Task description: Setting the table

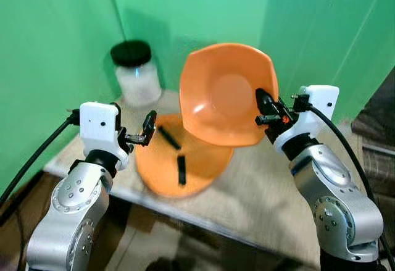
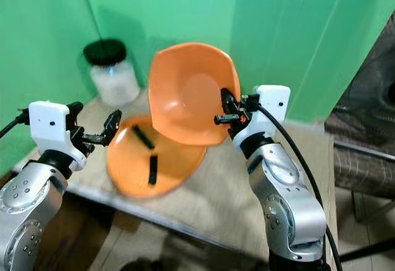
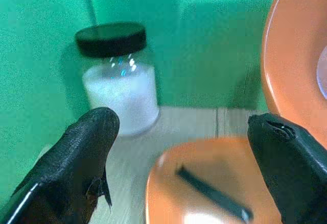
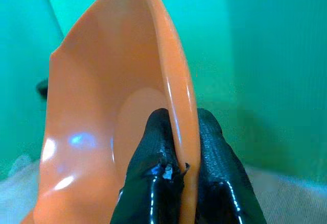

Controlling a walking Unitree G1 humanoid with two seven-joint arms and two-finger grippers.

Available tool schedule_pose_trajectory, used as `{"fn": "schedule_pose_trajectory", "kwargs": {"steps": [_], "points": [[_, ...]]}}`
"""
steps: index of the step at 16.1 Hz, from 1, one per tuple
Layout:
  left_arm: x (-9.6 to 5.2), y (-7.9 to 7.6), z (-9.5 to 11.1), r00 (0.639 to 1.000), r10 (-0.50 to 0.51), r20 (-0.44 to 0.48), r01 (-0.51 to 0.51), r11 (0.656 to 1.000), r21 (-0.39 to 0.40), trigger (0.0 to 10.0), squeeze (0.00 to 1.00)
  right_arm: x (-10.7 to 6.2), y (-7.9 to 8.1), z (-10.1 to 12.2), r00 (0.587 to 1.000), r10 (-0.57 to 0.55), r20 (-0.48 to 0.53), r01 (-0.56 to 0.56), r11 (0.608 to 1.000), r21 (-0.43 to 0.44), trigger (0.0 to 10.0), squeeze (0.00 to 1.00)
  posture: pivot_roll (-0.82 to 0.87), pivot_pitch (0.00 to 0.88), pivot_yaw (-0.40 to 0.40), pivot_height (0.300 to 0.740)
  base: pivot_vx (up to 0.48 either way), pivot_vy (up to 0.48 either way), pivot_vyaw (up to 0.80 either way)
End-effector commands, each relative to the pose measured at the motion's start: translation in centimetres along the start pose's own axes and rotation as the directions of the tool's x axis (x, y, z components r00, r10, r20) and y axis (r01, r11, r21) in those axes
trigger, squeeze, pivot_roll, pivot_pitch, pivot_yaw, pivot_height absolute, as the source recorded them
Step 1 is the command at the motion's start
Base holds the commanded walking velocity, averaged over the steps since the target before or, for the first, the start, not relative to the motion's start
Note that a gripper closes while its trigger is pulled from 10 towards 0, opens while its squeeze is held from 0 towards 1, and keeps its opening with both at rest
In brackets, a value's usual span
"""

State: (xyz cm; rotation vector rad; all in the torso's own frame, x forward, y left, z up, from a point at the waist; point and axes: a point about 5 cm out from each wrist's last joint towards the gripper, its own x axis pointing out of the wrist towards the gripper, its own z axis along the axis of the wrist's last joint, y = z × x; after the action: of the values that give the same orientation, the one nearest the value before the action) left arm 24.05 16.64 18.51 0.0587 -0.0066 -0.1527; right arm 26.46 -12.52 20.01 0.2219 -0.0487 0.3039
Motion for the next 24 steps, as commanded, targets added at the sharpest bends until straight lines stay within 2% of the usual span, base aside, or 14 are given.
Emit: {"fn": "schedule_pose_trajectory", "kwargs": {"steps": [1, 13, 18, 20, 24], "points": [[-0.18, 0.11, 0.04, 1.0, 0.01, -0.001, -0.01, 1.0, 0.014, 10.0, 0.0, -0.01, 0.49, 0.63, 0.999, 0.021, 0.033, -0.021, 1.0, -0.001, 10.0, 0.0, -0.04, 0.0, 0.062, 0.74, -0.371, 0.0, 0.0], [-0.2, 0.12, -0.01, 1.0, 0.005, -0.007, -0.005, 1.0, 0.019, 10.0, 0.0, -0.06, 0.67, 0.44, 0.999, 0.025, 0.022, -0.025, 1.0, -0.009, 10.0, 0.0, -0.04, 0.0, 0.068, 0.74, -0.358, 0.0, 0.0], [0.03, 0.14, -0.06, 1.0, 0.018, -0.008, -0.018, 1.0, 0.01, 10.0, 0.0, -0.12, 0.55, -0.25, 0.999, 0.025, -0.038, -0.028, 0.997, -0.078, 10.0, 0.0, -0.05, 0.0, 0.071, 0.74, 0.0, 0.0, 0.0], [0.08, 0.22, 0.0, 1.0, 0.026, -0.004, -0.026, 1.0, 0.006, 10.0, 0.0, -0.16, 0.63, -0.27, 0.999, 0.027, -0.037, -0.029, 0.997, -0.07, 10.0, 0.0, -0.05, 0.0, 0.07, 0.74, 0.0, 0.0, 0.0], [0.13, 0.78, 0.14, 0.997, 0.073, 0.01, -0.073, 0.997, -0.002, 10.0, 0.0, -0.1, 0.59, -0.09, 0.999, 0.027, -0.036, -0.03, 0.997, -0.074, 10.0, 0.0, -0.05, 0.0, 0.063, 0.74, 0.0, 0.0, -0.8]]}}
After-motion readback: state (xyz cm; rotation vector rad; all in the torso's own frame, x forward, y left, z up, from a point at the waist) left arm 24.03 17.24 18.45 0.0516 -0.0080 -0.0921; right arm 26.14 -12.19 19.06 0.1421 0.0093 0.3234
